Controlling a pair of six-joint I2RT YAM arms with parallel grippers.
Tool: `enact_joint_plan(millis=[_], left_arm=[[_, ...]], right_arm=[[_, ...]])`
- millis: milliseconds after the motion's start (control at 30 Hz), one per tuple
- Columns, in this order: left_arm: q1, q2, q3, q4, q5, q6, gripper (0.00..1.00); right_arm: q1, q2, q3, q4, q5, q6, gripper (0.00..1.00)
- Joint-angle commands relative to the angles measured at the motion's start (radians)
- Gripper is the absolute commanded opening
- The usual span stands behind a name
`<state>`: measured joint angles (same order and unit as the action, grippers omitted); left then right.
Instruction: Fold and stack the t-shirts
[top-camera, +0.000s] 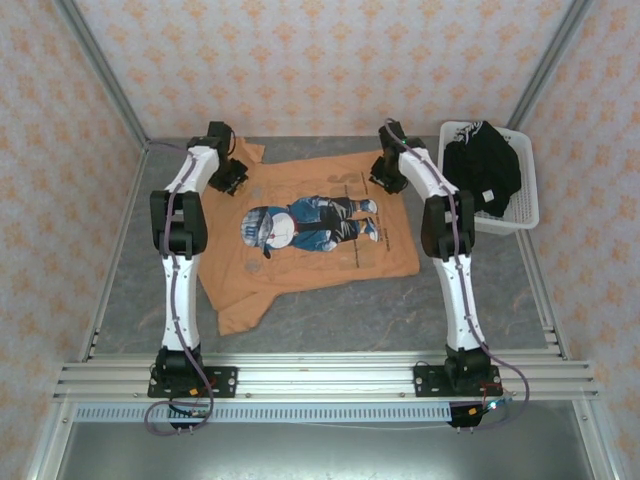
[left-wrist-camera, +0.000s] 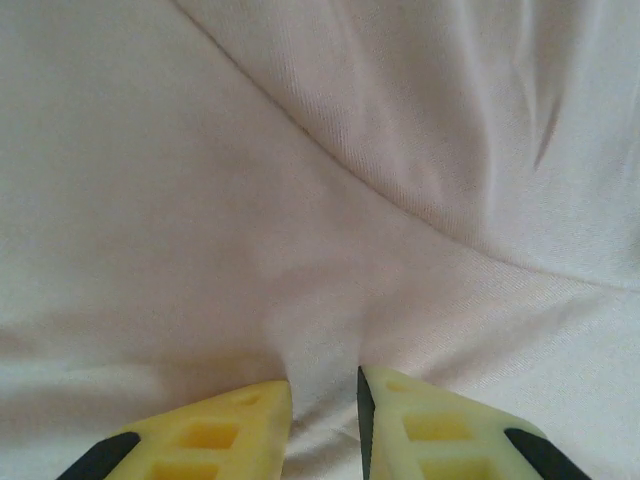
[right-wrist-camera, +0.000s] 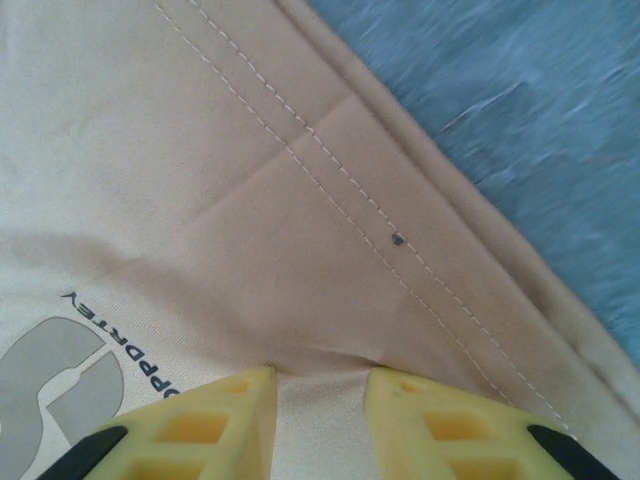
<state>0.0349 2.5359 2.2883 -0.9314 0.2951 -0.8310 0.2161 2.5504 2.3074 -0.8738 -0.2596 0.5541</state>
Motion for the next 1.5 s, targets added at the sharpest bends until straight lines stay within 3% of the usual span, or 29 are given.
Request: enact_joint_plan(millis=[0,100,200,333,467,733,900,1100,1333,1467], left_arm=[[-0.034,0.110,0.256,-0.050,-0.001,-0.014,0.43],[-0.054,-0.055,0.158,-0.096,-0.096,0.020,0.50],[-0.066,-0.381,-0.270,-0.028,-0.181,-0.029,0.53],[-0.086,-0.800,-0.821,-0.001,-0.189,-0.071,0.48],[-0.102,-1.129,-1.227,-0.052,-0.148,-0.092,0.42],[-0.228,-1.567,-1.689,-0.174,-0.090,-0.173,0.43],[-0.276,-1.612,-1.785,-0.068,-0.050,-0.230,0.50],[-0.343,-1.538,-1.791,0.008,-0.056,-0.250,0.49],[-0.351,-1.428,-1.838,0.126,-0.067,-0.235,0.30],[-0.358,-1.397,-1.796,0.110,-0.100,-0.231,0.11]], right_arm=[[-0.026,0.012,0.051,-0.108,-0.021,-0.077,0.32],[-0.011,-0.122,-0.046,-0.071,0.008,-0.101,0.34],[-0.011,-0.290,-0.214,-0.025,0.026,-0.085,0.37],[-0.010,-0.572,-0.571,0.108,-0.006,-0.038,0.38],[0.005,-0.832,-0.914,0.231,-0.076,0.004,0.38],[0.108,-1.160,-1.320,0.307,-0.246,0.012,0.39],[0.129,-1.247,-1.404,0.279,-0.248,0.025,0.40],[0.130,-1.260,-1.411,0.243,-0.226,0.011,0.40],[0.131,-1.265,-1.414,0.213,-0.197,0.017,0.39],[0.128,-1.278,-1.428,0.150,-0.070,0.038,0.40]])
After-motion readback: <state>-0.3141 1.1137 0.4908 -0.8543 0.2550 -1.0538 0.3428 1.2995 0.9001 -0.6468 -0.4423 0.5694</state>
